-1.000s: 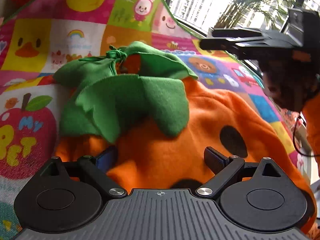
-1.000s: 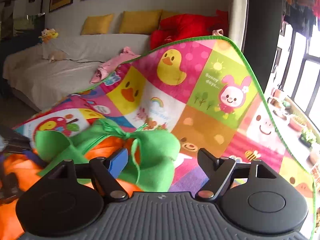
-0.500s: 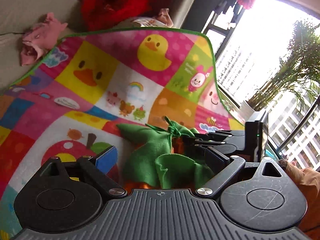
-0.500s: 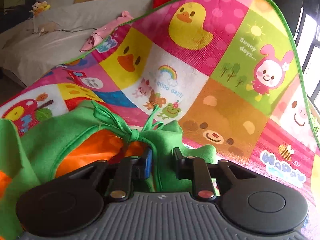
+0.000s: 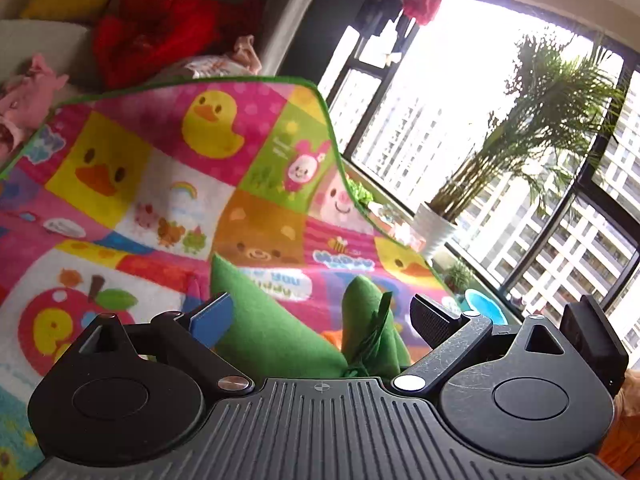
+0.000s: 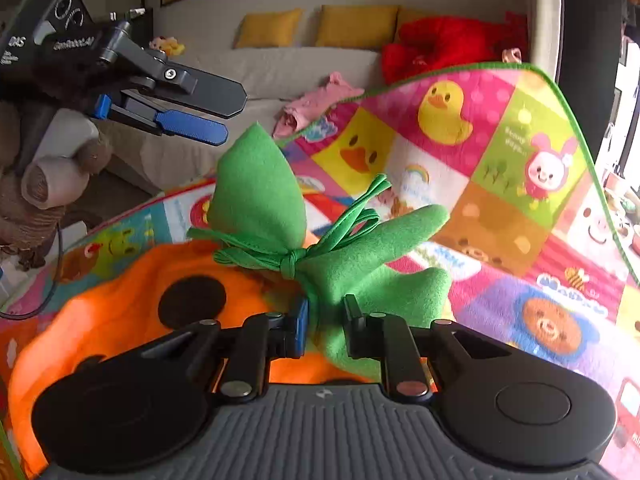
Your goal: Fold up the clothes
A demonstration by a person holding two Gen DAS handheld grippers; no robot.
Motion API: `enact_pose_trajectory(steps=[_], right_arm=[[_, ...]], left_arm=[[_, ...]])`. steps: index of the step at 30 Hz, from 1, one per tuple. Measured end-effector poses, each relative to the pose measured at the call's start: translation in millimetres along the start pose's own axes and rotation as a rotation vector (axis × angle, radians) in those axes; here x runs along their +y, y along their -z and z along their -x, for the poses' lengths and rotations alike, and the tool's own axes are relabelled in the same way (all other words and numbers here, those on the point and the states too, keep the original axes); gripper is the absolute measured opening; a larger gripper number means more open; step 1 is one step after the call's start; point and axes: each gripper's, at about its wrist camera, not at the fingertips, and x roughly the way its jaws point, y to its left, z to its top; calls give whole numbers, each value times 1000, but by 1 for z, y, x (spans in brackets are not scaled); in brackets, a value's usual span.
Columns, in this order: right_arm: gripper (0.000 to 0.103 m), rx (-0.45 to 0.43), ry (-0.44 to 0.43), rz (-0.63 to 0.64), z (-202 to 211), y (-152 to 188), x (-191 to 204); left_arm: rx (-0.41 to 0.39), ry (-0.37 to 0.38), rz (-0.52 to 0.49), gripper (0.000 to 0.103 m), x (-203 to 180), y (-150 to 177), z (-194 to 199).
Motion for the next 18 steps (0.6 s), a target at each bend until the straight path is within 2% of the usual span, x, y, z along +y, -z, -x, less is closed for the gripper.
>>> enact_pose_trajectory(steps=[3, 5, 8, 12, 16, 18], right_arm=[[18, 50, 6, -33, -16, 15, -2], [20, 52, -2, -44, -16, 16, -4], [30, -7, -15, -37, 7, 9, -7], [33, -93, -15, -57, 24, -6, -14], [33, -35, 7, -103, -19, -7, -26], [33, 34, 21, -115, -49, 2, -31]], left_arm=[[112, -162, -40, 98, 7, 33, -35], [174, -279, -66, 98, 17, 49, -54], [200, -297, -54, 98, 27, 56, -60], [199, -296, -57, 98, 30, 55, -60], [195, -297, -56, 98, 30, 51, -57], [183, -300, -80, 98, 26, 49, -50]])
